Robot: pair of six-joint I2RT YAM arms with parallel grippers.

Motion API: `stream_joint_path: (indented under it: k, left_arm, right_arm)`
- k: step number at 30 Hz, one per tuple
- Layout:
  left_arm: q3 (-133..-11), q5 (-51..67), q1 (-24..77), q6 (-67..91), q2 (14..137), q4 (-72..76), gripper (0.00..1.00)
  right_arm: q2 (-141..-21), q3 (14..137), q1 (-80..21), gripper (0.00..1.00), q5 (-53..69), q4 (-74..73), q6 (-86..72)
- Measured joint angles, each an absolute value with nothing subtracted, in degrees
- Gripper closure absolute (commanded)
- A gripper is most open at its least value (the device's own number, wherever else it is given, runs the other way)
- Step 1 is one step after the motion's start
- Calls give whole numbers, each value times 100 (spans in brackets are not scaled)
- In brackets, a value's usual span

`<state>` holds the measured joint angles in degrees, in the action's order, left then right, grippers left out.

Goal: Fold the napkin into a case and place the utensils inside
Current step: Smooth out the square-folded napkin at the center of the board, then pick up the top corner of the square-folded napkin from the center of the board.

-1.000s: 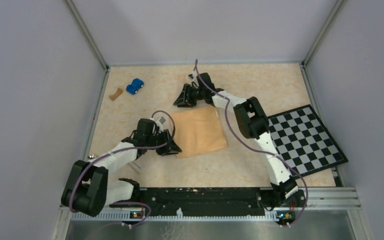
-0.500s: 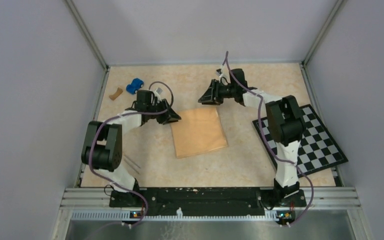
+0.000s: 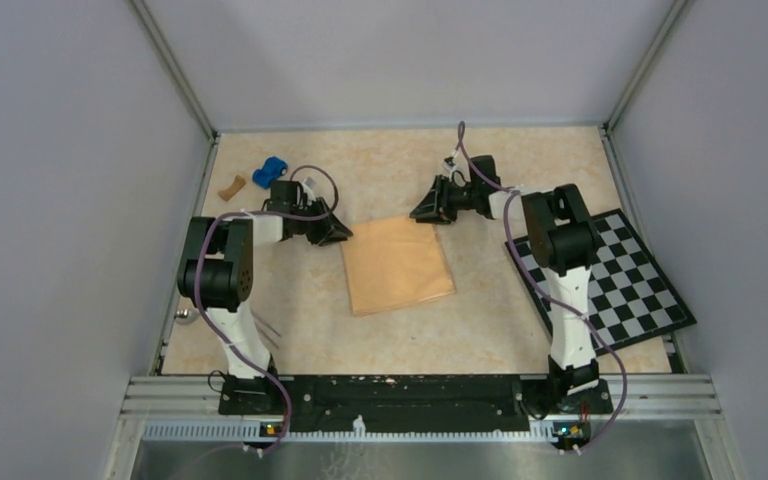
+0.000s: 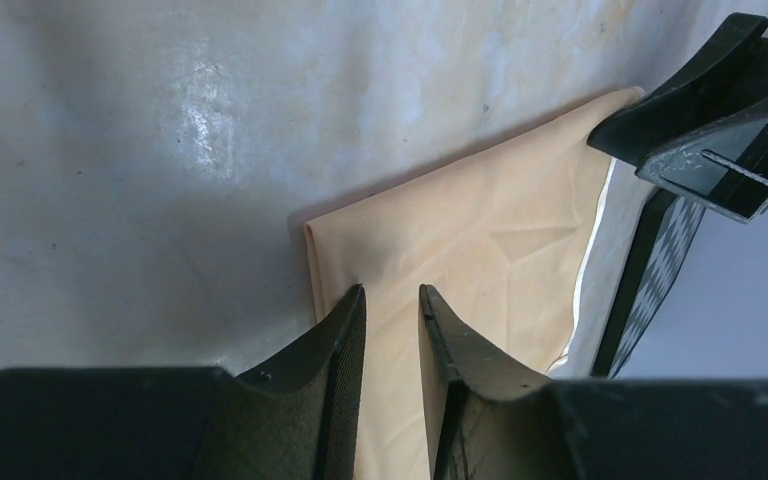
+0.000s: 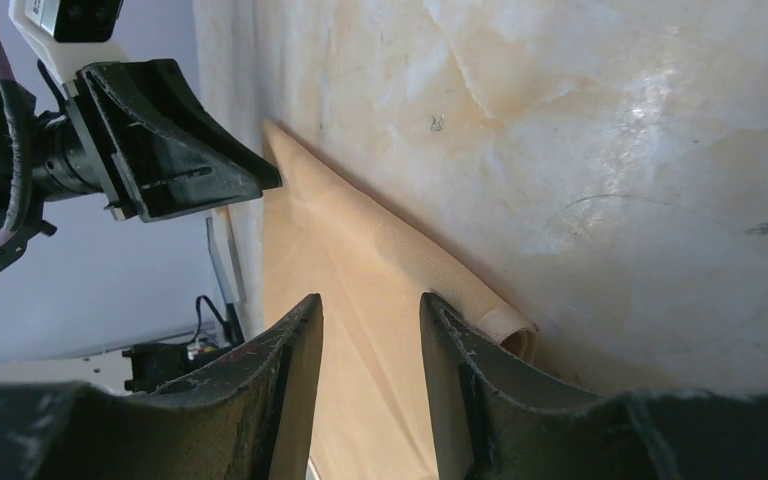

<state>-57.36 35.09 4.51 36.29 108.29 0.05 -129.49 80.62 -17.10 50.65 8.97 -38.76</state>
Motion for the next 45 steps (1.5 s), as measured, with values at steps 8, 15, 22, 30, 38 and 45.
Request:
stream_joint_path:
  k: [8,15,22,30,38,45]
  left_arm:
    - [-5754,3483,423,3538,10827,-60,65]
    - [-6020,3358,539,3116,10506,-735,38]
    - [-6160,3621,598,2434,9148,-1393,21]
    - [-5166,3739,1337,2263,8221,-1190,25]
    - [-3787,3063,1837,2655,8221,-1024,23]
    - [-3645,2930,1865,2821,8241,-462,23]
  right_arm:
    - [-13089,8543,-1459,55,5030,204,-3282]
    - [-11979,8586,-1431,51,3065,-1730,-2335]
    - [-8805,6003,-1610,48,2565,-2014,-2475]
    - [-7762,3935,-1638,60,2899,-1953,-3107]
    - [-7896,3444,-1584,62,2980,-1409,-3371]
    - [-8425,3446,-1584,66,3020,-891,-3433]
